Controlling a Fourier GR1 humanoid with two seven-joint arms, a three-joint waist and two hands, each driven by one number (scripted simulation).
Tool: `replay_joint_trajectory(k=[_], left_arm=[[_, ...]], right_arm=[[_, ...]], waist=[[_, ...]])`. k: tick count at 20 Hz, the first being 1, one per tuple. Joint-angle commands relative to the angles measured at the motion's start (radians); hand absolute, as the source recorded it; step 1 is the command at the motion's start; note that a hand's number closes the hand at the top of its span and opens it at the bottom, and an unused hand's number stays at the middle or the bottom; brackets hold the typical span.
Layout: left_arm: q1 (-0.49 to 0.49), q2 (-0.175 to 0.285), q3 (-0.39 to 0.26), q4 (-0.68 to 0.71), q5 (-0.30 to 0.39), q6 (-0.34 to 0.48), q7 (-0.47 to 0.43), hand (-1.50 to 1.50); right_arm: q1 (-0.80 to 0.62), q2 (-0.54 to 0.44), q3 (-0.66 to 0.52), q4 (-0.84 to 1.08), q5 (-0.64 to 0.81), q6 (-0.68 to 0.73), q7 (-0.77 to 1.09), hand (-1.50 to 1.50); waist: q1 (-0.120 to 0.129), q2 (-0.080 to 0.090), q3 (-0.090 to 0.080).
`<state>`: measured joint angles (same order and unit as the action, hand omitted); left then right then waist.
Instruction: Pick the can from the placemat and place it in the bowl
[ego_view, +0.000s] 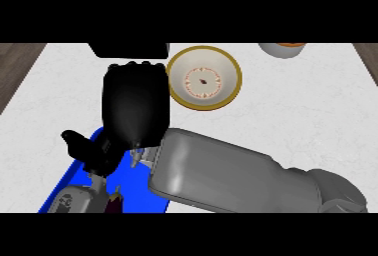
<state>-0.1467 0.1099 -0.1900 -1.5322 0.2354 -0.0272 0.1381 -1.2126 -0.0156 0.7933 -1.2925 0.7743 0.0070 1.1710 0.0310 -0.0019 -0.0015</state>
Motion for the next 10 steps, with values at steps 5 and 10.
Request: replay_joint_trajectory(k=[5, 10], left_arm=[[0.004, 0.009, 0.026, -0.005, 0.019, -0.02, 0.007, 0.0], [0.003, 0.002, 0.017, -0.055, 0.003, 0.005, 0.043, 0.0]], right_arm=[[-0.054, 0.015, -0.13, 0.225, 0.023, -0.144, -0.007, 1.5], [-0.026, -0.008, -0.259, 0.455, 0.066, -0.266, -0.255, 1.5]], waist=[[-0.002, 0.006, 0.0], [0.003, 0.01, 0.001]])
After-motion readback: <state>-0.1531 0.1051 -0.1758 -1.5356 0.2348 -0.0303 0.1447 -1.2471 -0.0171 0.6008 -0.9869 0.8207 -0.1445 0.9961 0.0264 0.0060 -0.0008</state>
